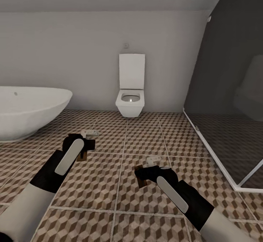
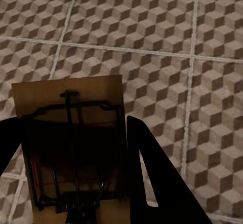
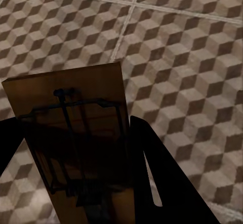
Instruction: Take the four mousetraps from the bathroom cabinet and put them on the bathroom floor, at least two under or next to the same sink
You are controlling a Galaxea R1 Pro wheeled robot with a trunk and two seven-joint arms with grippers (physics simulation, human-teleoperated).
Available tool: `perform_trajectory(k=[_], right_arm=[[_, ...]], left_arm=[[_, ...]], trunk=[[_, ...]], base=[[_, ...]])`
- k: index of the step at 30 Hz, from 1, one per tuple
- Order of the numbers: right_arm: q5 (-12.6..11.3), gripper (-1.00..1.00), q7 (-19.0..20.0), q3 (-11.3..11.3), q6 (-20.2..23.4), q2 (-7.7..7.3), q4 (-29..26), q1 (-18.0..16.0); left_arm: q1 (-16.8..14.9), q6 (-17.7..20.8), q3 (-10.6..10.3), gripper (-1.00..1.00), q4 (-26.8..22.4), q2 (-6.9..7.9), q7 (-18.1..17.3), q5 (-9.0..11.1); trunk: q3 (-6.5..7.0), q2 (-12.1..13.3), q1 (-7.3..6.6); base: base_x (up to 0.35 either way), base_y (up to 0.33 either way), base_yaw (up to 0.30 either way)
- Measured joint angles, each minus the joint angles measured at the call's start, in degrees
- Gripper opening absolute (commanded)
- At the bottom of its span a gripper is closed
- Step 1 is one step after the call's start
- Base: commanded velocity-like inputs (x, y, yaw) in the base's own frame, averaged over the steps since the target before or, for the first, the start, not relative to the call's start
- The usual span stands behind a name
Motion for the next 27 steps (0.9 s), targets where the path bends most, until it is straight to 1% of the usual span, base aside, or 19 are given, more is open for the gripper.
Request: perform_trajectory(k=[12, 18, 24, 26, 27], right_arm=[[-0.01, -1.0, -0.07, -0.08, -0.06, 0.18, -1.07, 0.0], [0.01, -1.0, -0.08, -0.23, -0.08, 0.18, -2.1, 0.0], [0.06, -1.0, -0.26, -0.7, 0.09, -0.08, -5.91, -0.05], [0.06, -1.0, -0.74, -0.87, 0.2, -0.15, -7.24, -0.13], [0.06, -1.0, -1.6, -1.32, 0.99, -0.14, -8.32, -0.25]], left_arm=[[-1.14, 0.64, 0.55, -1.0, -1.2, 0.29, 0.27, -0.25], [-1.62, 0.63, 0.75, -1.0, -6.39, 0.55, 0.26, -0.22], [-2.54, 0.65, 0.89, -1.0, -10.85, 1.98, 0.2, -0.18], [-2.73, 0.66, 1.13, -1.0, -11.77, 2.47, 0.17, -0.19], [-2.94, 0.7, 1.78, -1.0, -12.44, 2.93, 0.13, -0.29]], trunk=[[-2.66, -0.16, 0.31], [-3.99, -0.24, 0.46], [-5.32, -0.33, 0.62], [-5.33, -0.33, 0.61], [-5.33, -0.33, 0.61]], base=[[0.0, 0.0, 0.0], [0.0, 0.0, 0.0], [0.0, 0.0, 0.0], [0.0, 0.0, 0.0], [0.0, 0.0, 0.0]])
